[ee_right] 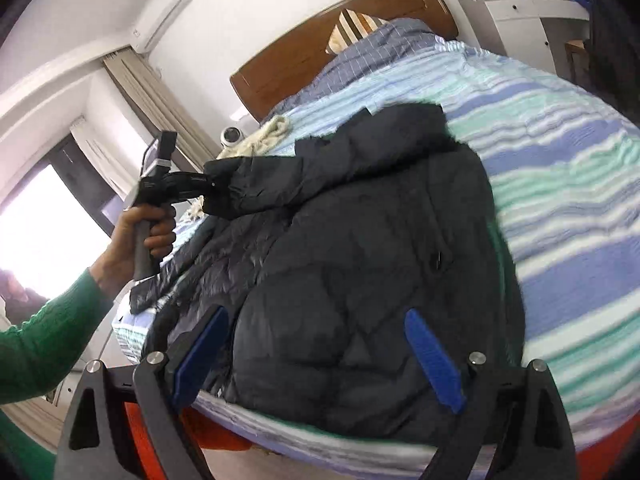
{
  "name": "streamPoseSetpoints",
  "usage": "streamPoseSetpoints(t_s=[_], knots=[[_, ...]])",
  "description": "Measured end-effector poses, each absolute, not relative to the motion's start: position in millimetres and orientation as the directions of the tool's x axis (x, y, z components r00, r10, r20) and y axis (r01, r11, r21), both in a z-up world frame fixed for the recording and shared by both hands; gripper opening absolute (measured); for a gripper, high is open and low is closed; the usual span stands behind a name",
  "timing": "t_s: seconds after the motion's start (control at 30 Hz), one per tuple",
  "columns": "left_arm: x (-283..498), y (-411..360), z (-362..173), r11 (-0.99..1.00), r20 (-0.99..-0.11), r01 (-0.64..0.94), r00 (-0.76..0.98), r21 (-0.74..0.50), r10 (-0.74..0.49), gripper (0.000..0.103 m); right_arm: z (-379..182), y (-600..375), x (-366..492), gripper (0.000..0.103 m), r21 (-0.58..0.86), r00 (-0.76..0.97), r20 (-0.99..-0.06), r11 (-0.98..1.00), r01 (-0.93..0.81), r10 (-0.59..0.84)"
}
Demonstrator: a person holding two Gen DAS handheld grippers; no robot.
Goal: Fold large clothes
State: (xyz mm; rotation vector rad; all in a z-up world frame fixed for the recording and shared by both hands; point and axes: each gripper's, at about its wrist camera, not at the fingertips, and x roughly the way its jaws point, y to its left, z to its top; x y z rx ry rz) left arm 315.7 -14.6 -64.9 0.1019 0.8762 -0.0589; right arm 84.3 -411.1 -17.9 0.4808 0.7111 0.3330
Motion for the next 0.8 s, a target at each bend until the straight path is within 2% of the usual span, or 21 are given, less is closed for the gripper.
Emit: streamPoseSetpoints(t_s=[0.07, 0.17, 0.23, 0.3, 0.33, 0.43, 0.6, 0.7, 0.8], knots=[[328.3, -6.0, -88.2, 0.995, -0.788, 0.076, 0.615, 0.068, 0.007, 0.012, -5.6, -416.5, 98.1, 0.092, 0.526, 0.733, -0.514, 0.839, -0.142, 0.446], [332.7, 2.3, -122.1, 0.995, -0.810, 0.062, 0.586, 0.073, 0.023, 0.012, 6.4, -421.8, 129.2, 0.091, 0.479, 0.741, -0.547, 0.872, -0.103, 0.389], [333.9, 4.5, -130.5, 0.995, -0.805, 0.065, 0.593, 0.077, 0.024, 0.014, 12.7, -426.8, 154.2, 0.075, 0.446, 0.735, -0.580, 0.892, -0.077, 0.353], [333.1, 2.8, -133.8, 0.995, -0.794, 0.066, 0.607, 0.080, 0.024, 0.015, 17.7, -433.3, 191.3, 0.070, 0.432, 0.720, -0.604, 0.900, -0.064, 0.341], [332.1, 2.3, -135.8, 0.994, -0.790, 0.068, 0.613, 0.083, 0.024, 0.017, 17.9, -437.1, 214.5, 0.062, 0.421, 0.715, -0.618, 0.906, -0.050, 0.327], [335.0, 3.7, -140.9, 0.995, -0.787, 0.069, 0.617, 0.073, 0.015, 0.021, 6.5, -446.1, 276.5, 0.046, 0.386, 0.693, -0.671, 0.922, 0.023, 0.263], [339.0, 13.9, -156.6, 0.998, -0.795, 0.058, 0.606, 0.012, -0.026, 0.025, -46.7, -451.4, 346.6, 0.045, 0.388, 0.638, -0.727, 0.918, 0.077, 0.254], [339.4, 15.4, -165.5, 0.998, -0.793, 0.056, 0.608, -0.017, -0.047, 0.027, -103.3, -451.3, 370.3, 0.040, 0.410, 0.479, -0.824, 0.902, 0.134, 0.303], [339.1, 15.3, -170.8, 0.998, -0.785, 0.051, 0.618, -0.029, -0.055, 0.028, -109.8, -452.8, 371.6, 0.038, 0.415, 0.473, -0.826, 0.899, 0.139, 0.308]])
